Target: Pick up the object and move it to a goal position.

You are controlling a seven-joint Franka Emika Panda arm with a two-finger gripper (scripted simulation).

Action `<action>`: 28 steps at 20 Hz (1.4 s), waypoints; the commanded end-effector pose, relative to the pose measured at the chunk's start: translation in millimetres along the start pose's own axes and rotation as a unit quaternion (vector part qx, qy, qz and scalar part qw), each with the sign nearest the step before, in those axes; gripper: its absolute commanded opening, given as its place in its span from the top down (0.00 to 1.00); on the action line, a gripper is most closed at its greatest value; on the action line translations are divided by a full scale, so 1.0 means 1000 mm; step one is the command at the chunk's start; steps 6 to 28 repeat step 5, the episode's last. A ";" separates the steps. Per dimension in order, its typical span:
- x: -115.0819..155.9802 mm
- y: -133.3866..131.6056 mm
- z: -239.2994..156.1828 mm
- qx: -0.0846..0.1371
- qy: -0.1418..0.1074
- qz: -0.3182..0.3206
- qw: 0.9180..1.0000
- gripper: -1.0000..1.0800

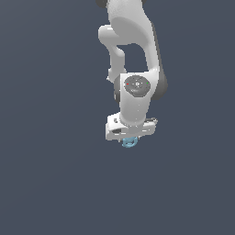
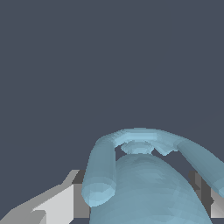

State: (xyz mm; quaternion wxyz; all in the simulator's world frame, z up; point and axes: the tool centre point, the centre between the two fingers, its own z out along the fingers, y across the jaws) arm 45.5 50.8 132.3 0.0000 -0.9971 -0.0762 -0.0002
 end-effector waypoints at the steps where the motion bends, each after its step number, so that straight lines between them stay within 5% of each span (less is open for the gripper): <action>1: 0.004 -0.001 -0.002 0.000 0.000 0.000 1.000 1.00; 28: 0.007 -0.002 -0.003 0.000 0.000 0.000 1.000 1.00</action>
